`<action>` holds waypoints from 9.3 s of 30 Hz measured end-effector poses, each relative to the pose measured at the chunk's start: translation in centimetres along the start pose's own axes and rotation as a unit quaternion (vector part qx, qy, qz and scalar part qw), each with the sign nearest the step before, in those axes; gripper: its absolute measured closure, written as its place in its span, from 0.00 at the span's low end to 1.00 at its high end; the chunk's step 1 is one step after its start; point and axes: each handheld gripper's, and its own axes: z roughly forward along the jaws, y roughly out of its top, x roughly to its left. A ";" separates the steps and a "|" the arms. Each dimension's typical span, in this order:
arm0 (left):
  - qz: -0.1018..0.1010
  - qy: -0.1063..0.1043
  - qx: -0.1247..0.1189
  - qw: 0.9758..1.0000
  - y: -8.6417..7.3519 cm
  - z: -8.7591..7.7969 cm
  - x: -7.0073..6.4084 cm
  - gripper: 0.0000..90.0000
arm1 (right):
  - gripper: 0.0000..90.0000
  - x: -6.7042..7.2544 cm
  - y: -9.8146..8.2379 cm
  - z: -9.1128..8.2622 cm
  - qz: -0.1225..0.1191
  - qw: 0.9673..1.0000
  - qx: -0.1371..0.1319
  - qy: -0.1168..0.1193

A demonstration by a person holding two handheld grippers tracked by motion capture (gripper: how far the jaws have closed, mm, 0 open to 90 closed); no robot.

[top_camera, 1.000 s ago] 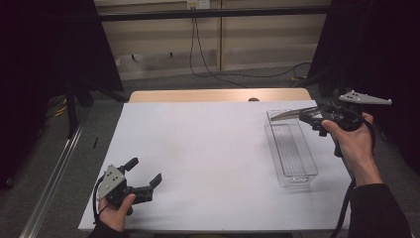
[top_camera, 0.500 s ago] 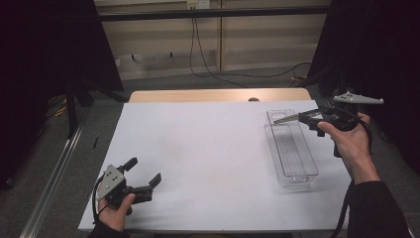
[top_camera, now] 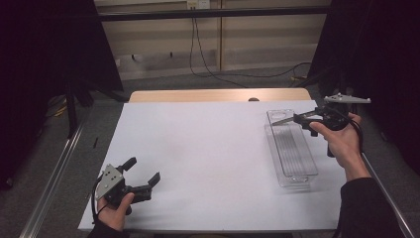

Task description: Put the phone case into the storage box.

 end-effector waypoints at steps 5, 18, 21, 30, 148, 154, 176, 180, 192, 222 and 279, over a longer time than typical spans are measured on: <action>0.005 0.010 0.000 1.000 0.0 -0.1 0.1 0.02 | 0.13 0.3 0.0 0.8 0.002 1.000 0.007 -0.013; 0.026 0.004 0.011 1.000 -0.2 0.2 -0.4 0.03 | 0.13 0.9 0.5 2.4 0.009 0.999 0.027 -0.035; 0.022 0.005 0.008 1.000 -0.2 0.2 -0.4 0.03 | 0.13 1.1 0.7 2.8 0.014 0.999 0.031 -0.042; 0.023 0.007 0.009 1.000 -0.2 0.2 -0.3 0.03 | 0.13 1.6 1.0 3.8 0.022 0.997 0.042 -0.062; 0.036 -0.005 0.024 0.999 -0.3 0.6 -0.3 0.03 | 0.12 2.6 2.7 10.1 0.019 0.990 -0.014 -0.136; 0.036 -0.005 0.023 0.999 -0.3 0.6 -0.2 0.03 | 0.10 2.5 2.6 10.2 0.025 0.992 -0.014 -0.125; 0.031 0.002 0.022 0.999 -0.3 0.5 -0.2 0.03 | 0.01 2.1 3.0 10.0 0.030 0.993 -0.055 -0.095; 0.030 0.000 0.021 0.999 -0.3 0.6 -0.3 0.03 | 0.01 2.1 3.2 9.8 0.028 0.994 -0.065 -0.089; 0.029 0.002 0.029 0.999 -0.4 0.6 -0.2 0.03 | 0.01 2.2 3.9 9.4 0.029 0.992 -0.087 -0.080; 0.030 0.006 0.032 0.999 -0.4 0.6 -0.2 0.03 | 0.01 1.9 4.7 7.1 0.011 0.986 -0.156 -0.050; 0.035 0.009 0.014 0.999 -0.1 0.1 -0.2 0.03 | 0.01 2.8 -2.7 1.0 -0.005 0.983 -0.182 -0.013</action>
